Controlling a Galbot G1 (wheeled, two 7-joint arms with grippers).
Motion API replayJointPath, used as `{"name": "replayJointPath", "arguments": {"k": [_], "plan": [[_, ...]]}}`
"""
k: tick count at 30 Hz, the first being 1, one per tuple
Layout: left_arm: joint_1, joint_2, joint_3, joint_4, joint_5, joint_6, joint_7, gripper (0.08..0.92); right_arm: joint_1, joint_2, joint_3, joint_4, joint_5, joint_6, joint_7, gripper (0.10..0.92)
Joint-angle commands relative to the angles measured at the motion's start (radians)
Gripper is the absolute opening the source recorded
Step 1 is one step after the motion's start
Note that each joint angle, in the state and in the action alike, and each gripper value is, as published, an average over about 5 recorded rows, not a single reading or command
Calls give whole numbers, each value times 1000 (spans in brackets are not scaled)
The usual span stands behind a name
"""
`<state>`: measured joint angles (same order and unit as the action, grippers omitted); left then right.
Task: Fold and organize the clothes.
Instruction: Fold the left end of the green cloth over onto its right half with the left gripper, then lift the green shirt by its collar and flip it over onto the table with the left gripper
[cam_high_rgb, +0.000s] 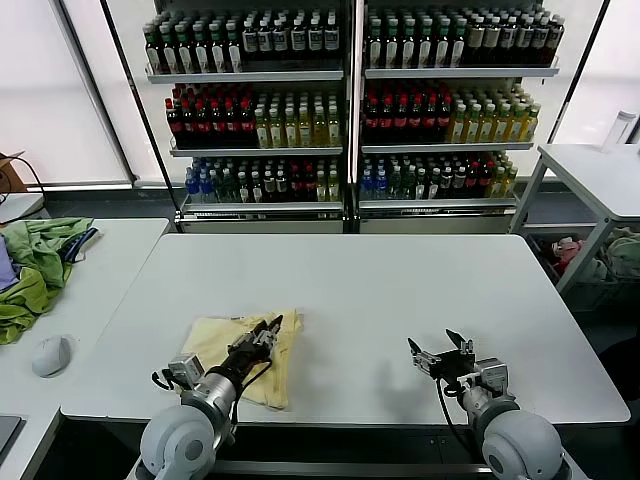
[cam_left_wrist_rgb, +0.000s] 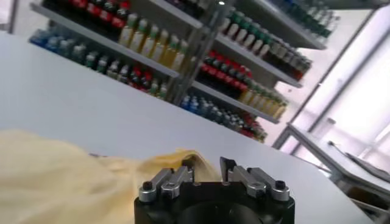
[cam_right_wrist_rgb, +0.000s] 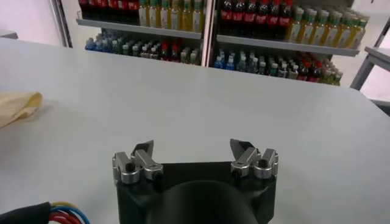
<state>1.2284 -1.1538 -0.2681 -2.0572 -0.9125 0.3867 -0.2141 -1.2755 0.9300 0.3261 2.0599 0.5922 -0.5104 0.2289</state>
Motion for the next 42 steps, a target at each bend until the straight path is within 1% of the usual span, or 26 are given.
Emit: {"name": "replayJointPath", "arguments": {"k": [1, 2, 4, 7, 9, 13, 16, 20, 25, 34, 37, 42], "plan": [[88, 6, -24, -188, 38, 1, 79, 455, 2, 3, -2, -2, -1, 0, 0, 823], [106, 15, -56, -195, 49, -11, 74, 481, 3, 4, -3, -3, -1, 0, -1, 823], [138, 37, -136, -170, 106, -43, 59, 533, 6, 9, -6, -7, -3, 1, -1, 823], [178, 69, -259, -75, 193, -91, 40, 619, 10, 18, -12, -10, -8, 2, -2, 823], [196, 85, -315, -4, 230, -119, 29, 671, 12, 20, -16, -12, -11, 3, -2, 823], [191, 97, -345, 140, 354, -172, 14, 781, 17, 17, -16, -19, -12, 7, -4, 823], [175, 93, -332, 212, 404, -179, 20, 816, 21, 16, -18, -22, -12, 9, -4, 823], [163, 82, -306, 253, 395, -143, 67, 822, 24, 16, -19, -22, -12, 8, -3, 823], [142, 87, -294, 274, 289, -49, 134, 823, 19, 13, -17, -19, -12, 8, -3, 823], [125, 111, -295, 277, 168, 56, 205, 817, 17, 8, -12, -13, -11, 8, -4, 823], [122, 108, -298, 279, 120, 75, 216, 766, 16, 5, -10, -10, -10, 8, -4, 823], [126, 104, -314, 259, 16, 83, 238, 637, 14, -2, -6, -7, -8, 8, -4, 823]]}}
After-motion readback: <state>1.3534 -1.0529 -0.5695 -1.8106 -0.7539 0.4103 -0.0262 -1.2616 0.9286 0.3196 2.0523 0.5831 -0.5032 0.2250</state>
